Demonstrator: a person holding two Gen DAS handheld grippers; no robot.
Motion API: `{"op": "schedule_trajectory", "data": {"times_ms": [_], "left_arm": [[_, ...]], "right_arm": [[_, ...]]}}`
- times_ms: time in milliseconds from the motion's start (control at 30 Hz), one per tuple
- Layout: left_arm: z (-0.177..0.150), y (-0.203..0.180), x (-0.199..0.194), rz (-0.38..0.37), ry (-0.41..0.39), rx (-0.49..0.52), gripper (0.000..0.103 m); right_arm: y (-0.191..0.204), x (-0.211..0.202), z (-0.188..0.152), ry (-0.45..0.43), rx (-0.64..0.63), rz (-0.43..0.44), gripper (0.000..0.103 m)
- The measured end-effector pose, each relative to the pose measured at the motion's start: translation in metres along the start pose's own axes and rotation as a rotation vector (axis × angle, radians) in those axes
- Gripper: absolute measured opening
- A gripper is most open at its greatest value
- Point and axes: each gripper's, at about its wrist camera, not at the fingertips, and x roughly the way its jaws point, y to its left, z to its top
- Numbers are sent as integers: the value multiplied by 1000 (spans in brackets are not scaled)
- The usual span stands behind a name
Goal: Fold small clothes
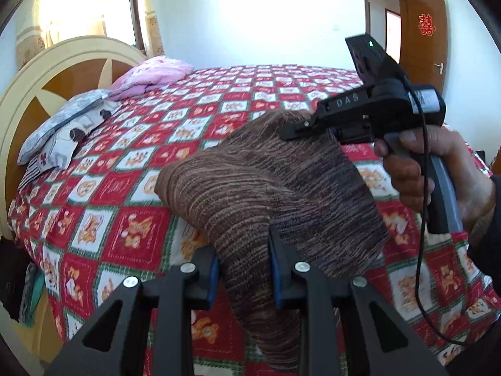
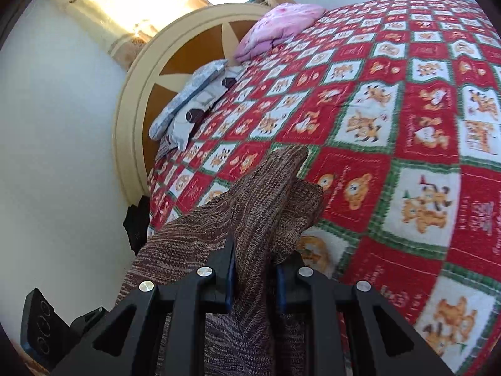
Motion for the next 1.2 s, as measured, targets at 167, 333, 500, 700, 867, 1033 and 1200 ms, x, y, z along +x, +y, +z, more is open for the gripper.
{"op": "schedule_trajectory", "data": {"times_ms": [167, 333, 500, 700, 867, 1033, 1200], "left_arm": [[-13, 7, 9, 8, 31, -13, 27], [-23, 9, 17, 7, 52, -21, 27], [-31, 5, 21, 23, 44, -6, 29], [-40, 1, 29, 53, 48, -4, 37], [-40, -2, 25, 60, 46, 12, 39], [-38, -4, 16, 79, 43, 25, 46], [-30, -5, -3, 93, -10, 30, 59]], "right_arm": [[2, 23, 1, 34, -6, -19, 20], [-4, 37, 3, 53, 3, -41, 20], [-11, 47, 1, 66, -2, -83, 20], [-23, 60, -4, 69, 19, -105, 20], [-19, 57, -7, 65, -29, -146, 20], [-15, 51, -8, 50, -48, -167, 23], [-6, 47, -12, 52, -115, -207, 23]]}}
